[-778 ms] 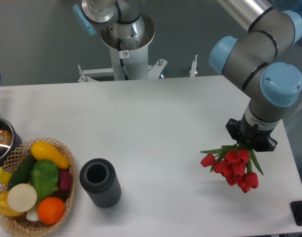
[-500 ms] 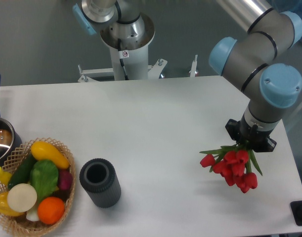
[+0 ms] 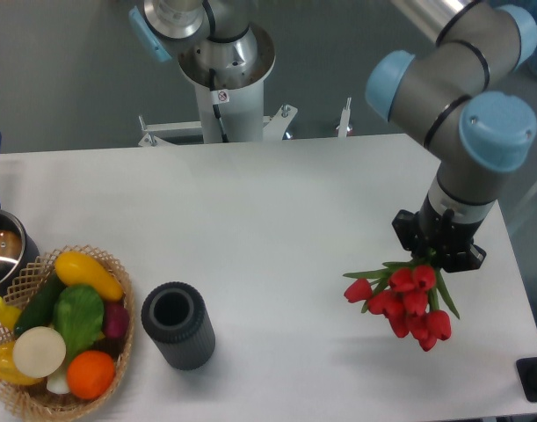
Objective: Insert the flowers into the vase
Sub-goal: 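Lift the held red tulip bunch up with the gripper, then carry the tulips toward the dark grey vase with the gripper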
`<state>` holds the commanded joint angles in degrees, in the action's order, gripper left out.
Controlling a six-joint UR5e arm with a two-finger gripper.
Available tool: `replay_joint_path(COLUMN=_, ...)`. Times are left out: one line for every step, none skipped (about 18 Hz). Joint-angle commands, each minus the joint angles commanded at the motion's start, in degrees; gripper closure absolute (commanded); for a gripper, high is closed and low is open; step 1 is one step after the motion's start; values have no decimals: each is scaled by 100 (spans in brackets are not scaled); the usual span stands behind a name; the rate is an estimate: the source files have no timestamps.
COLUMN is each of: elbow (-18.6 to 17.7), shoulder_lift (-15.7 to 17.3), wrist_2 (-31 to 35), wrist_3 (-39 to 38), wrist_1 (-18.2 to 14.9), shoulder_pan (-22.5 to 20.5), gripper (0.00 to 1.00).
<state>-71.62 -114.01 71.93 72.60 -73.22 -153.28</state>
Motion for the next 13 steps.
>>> replay_joint_path(elbow=-123, shoulder_lift=123, wrist_2=-299, wrist_3=-79, wrist_1=123, shoulder_pan=-9, gripper=100)
replay_joint_path(elbow=-246, shoulder_lift=203, wrist_2=-537, wrist_3=-184, wrist_1=298, shoulder_pan=-18, gripper=100)
replay_joint_path(elbow=-360, shoulder_lift=238, wrist_2=-731, wrist_3=-298, wrist_1=526, shoulder_pan=-9, gripper=100)
replay_joint_path(elbow=-457, shoulder_lift=239, wrist_2=-915, wrist_3=-421, wrist_1=772, shoulder_pan=-9, gripper=100)
replay_joint_path(elbow=-545, shoulder_lift=239, wrist_2=-1109, wrist_3=-553, wrist_1=983, shoulder_pan=0, gripper=100)
replay_joint_path(elbow=-598, shoulder_lift=256, wrist_2=-1319, wrist_3=-745, wrist_1=1081, shoulder_pan=0, gripper=100)
replay_joint_path(elbow=-616, shoulder_lift=274, wrist_2=-1556, wrist_3=-948, wrist_1=1099, shoulder_pan=-9, gripper=100)
replay_joint_path(elbow=-634, shoulder_lift=274, wrist_2=-1829, wrist_3=-1124, wrist_1=1100, shoulder_pan=-9, gripper=100)
replay_joint_path(elbow=-660, shoulder_lift=274, wrist_2=-2171, wrist_3=-1247, wrist_1=1100, shoulder_pan=-18, gripper=100)
replay_joint_path(elbow=-678, shoulder_lift=282, wrist_2=-2592, wrist_3=-1335, wrist_1=1108, shoulder_pan=-9, gripper=100)
replay_joint_path(elbow=-686, shoulder_lift=274, wrist_2=-3048, wrist_3=-1406, wrist_1=1108, shoulder_pan=-18, gripper=100)
replay_joint_path(elbow=-713, shoulder_lift=274, wrist_2=-3479, wrist_3=-1468, wrist_1=1117, shoulder_pan=-18, gripper=100)
replay_joint_path(elbow=-722, shoulder_lift=248, wrist_2=-3840, wrist_3=-1555, wrist_1=1143, shoulder_pan=-9, gripper=100)
